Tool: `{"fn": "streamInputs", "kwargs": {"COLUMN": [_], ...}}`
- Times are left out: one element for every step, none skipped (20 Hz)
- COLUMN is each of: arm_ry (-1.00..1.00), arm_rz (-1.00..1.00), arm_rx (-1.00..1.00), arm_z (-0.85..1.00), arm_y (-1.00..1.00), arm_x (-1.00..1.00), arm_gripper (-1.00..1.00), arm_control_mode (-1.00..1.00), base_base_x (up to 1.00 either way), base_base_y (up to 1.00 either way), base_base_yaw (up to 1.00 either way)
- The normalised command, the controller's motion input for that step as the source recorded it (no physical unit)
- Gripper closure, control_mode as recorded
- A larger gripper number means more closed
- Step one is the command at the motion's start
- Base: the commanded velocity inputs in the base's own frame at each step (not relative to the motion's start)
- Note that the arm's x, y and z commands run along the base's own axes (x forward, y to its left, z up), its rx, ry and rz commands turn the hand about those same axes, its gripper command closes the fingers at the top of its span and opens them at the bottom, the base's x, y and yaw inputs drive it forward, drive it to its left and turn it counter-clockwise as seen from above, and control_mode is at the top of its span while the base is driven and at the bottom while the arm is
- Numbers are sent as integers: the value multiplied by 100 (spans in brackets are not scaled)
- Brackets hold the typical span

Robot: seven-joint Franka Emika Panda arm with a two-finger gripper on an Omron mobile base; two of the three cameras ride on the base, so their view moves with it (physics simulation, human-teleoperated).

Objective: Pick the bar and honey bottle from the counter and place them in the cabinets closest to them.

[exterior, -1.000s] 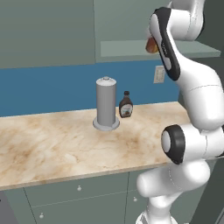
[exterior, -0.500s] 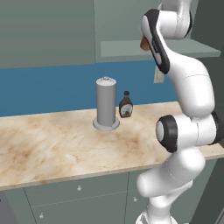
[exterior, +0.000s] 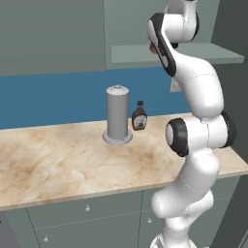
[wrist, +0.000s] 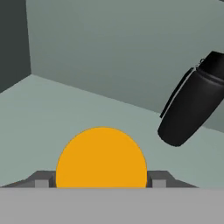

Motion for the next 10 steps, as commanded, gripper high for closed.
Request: {"fn": "streamInputs", "kwargs": {"arm_ry": [0, 0, 0, 0, 0, 0, 0, 0, 0, 0], "arm_rz": [-4, -4, -5, -5, -5, -5, -4, -4, -4, -4], "arm_rx": [1, 1, 1, 1, 1, 1, 1, 1, 1, 1], "arm_z": [0, 0, 0, 0, 0, 0, 0, -1, 0, -1], "arm_y": [6, 5, 5, 5, 4, 3, 2, 1, 1, 3], "arm_x": [49, 49, 49, 49, 48, 45, 43, 38, 38, 39], "arm_gripper": [100, 100, 100, 100, 100, 100, 100, 100, 100, 100], "arm_control_mode": [-100, -100, -100, -100, -100, -100, -100, -100, -100, -100], "base_base_x": [0, 0, 0, 0, 0, 0, 0, 0, 0, 0], "base_base_y": [0, 0, 0, 0, 0, 0, 0, 0, 0, 0], "base_base_yaw": [0, 0, 0, 0, 0, 0, 0, 0, 0, 0]}}
